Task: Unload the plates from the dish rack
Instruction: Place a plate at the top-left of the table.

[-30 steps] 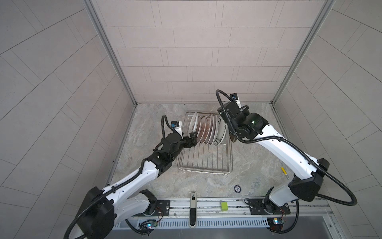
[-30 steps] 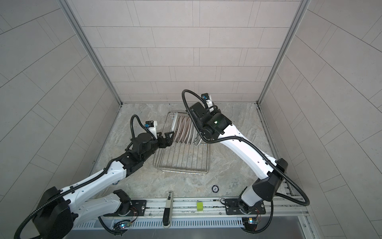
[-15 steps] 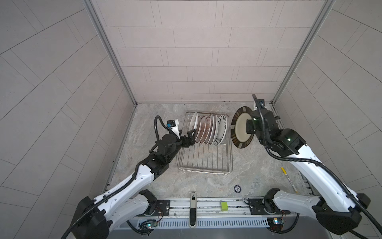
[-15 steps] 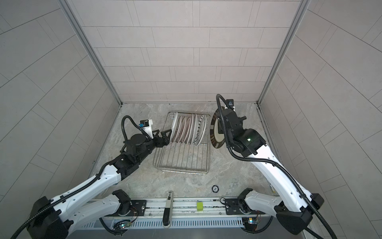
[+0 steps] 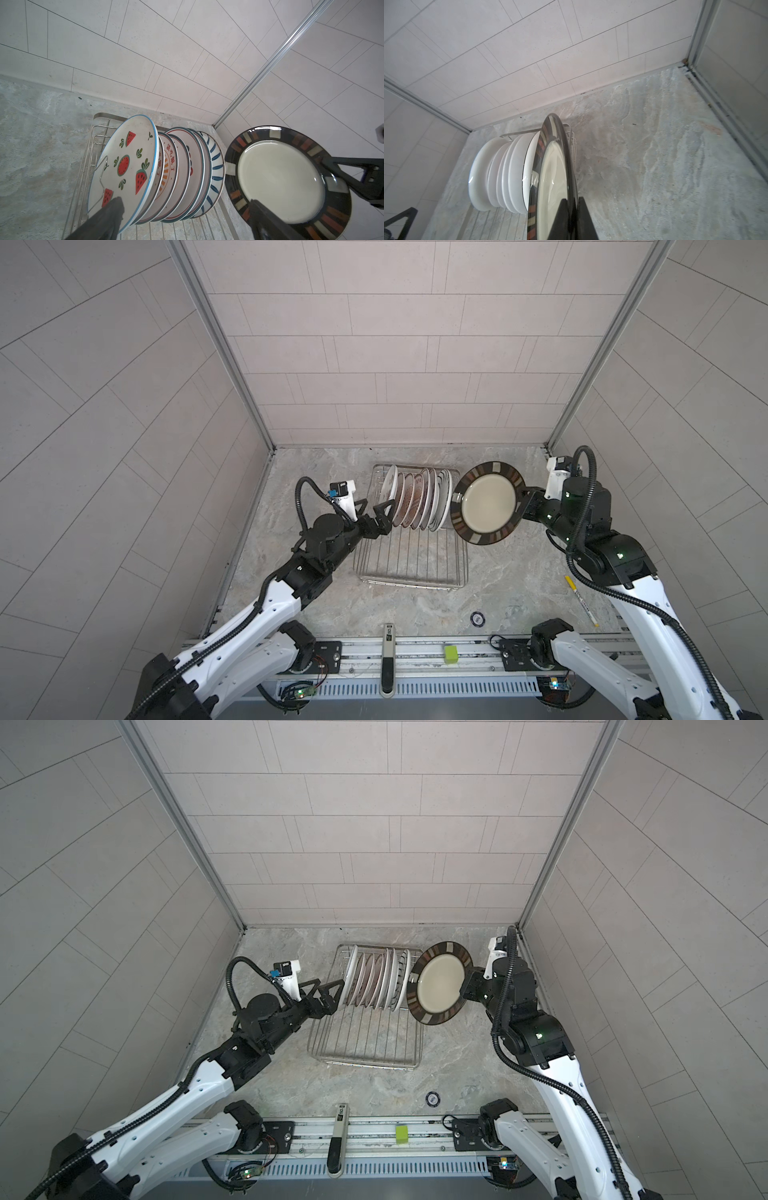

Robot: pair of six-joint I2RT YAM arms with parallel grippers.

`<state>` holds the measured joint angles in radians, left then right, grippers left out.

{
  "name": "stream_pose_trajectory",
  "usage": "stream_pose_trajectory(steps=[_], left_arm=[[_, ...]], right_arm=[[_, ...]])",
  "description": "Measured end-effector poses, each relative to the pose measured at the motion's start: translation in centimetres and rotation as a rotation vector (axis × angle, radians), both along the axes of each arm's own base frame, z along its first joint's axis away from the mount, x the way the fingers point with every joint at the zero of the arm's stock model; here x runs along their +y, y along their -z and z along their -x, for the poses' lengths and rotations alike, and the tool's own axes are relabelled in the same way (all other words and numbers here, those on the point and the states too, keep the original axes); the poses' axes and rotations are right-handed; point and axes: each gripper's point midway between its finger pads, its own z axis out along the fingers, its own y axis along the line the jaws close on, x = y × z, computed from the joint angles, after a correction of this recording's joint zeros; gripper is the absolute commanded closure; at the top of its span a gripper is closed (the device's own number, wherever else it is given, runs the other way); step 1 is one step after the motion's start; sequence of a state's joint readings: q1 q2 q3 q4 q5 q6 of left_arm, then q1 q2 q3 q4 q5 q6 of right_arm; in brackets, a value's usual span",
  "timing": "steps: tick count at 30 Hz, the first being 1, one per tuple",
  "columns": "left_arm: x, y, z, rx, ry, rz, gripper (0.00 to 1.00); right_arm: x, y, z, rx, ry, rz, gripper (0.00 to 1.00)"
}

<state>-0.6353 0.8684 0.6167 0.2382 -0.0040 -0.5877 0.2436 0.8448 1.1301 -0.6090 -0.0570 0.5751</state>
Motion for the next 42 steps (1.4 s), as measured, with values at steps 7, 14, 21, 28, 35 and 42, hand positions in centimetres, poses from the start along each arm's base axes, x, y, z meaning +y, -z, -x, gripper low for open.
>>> stream_pose_trajectory(steps=[7,14,21,28,35,42], left_arm=[[-0.1,0.0,0.2,0.026,0.006,0.034,0.02],[-1.8,2.9,-0.8,0.12,0.035,0.012,0.04],[-4.7,2.1,-0.8,0.133,0.124,0.058,0.07],[-6.0,1.4,-0.6,0.136,0.169,0.125,0.14],[-7.1,0.9,-0.9,0.158,0.197,0.189,0.2],[-7.9,1.0,-1.3,0.184,0.215,0.233,0.42]], right_arm=[[1.7,-0.9,0.4,-0.04,-0.069,-0.108,1.0],[1.4,-2.2,1.2,-0.083,-0.059,-0.134,1.0],[2.8,-3.1,1.1,-0.133,-0.109,-0.266,1.0],[4.3,-1.8,-0.4,-0.106,-0.135,-0.394,1.0],[5.4,-0.4,-1.3,-0.09,-0.152,-0.459,1.0],[6.4,-0.4,-1.2,-0.102,-0.185,-0.479,1.0]])
